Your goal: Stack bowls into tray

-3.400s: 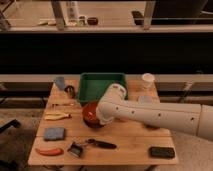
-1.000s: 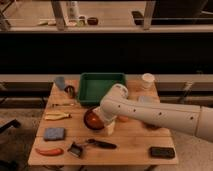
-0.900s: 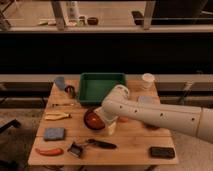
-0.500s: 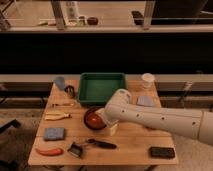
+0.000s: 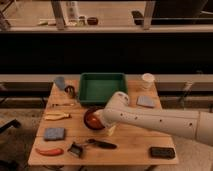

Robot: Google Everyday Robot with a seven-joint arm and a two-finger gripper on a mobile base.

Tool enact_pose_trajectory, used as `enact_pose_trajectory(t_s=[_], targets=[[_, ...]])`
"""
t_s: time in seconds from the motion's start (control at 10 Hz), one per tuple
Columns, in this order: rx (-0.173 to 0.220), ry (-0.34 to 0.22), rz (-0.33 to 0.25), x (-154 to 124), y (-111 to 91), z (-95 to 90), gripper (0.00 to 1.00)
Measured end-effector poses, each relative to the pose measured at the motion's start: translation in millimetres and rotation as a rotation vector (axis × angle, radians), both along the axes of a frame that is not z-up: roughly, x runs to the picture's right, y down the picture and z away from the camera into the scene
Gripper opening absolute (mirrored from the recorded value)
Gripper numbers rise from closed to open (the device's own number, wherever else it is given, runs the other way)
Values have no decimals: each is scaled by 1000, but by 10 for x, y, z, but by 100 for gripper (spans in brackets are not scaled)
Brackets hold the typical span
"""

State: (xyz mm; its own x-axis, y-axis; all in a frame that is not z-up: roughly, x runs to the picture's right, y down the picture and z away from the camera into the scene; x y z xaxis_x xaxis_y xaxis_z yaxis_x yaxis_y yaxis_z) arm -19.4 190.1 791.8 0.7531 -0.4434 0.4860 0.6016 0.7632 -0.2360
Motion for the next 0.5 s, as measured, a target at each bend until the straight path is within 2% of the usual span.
enact_pose_trajectory(t_s=[0.2, 0.4, 0.5], targets=[[-20, -23, -2, -48, 46, 6, 50], [-38, -45, 2, -58, 87, 15, 26], [-39, -50, 5, -52, 89, 18, 18]])
